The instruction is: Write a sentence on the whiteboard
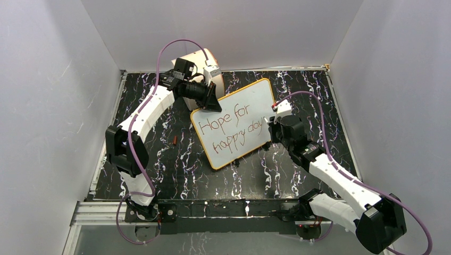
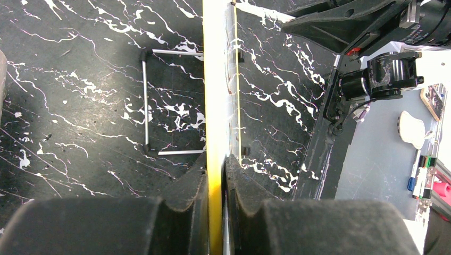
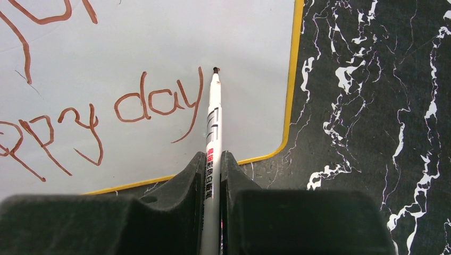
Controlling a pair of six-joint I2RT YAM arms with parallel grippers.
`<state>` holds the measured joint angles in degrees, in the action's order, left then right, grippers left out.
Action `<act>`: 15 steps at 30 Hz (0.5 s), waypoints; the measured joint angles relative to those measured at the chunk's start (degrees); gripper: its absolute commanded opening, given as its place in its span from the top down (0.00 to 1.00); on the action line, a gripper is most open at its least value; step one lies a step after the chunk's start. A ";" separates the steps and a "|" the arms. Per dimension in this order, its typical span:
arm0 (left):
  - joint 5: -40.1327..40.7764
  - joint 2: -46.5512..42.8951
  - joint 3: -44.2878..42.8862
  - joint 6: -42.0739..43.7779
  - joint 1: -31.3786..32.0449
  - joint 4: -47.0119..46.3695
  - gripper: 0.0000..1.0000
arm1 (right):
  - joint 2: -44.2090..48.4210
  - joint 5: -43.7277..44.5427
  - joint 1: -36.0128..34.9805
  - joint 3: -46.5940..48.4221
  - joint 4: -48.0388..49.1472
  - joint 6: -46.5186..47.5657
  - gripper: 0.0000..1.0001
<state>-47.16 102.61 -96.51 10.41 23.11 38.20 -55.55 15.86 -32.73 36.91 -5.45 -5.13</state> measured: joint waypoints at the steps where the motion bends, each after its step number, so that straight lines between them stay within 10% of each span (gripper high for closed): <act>1: 0.00 0.00 0.00 0.00 0.00 0.00 1.00 | 0.00 -0.22 0.07 0.00 -0.02 0.09 1.00; 15: 0.00 0.00 0.00 0.00 0.00 0.00 1.00 | 0.96 -1.95 0.04 0.00 -2.12 -0.17 1.00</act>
<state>-47.16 102.61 -96.51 10.41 23.11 38.20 -54.59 13.91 -32.69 36.91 -7.57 -5.30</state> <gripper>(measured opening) 0.102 0.205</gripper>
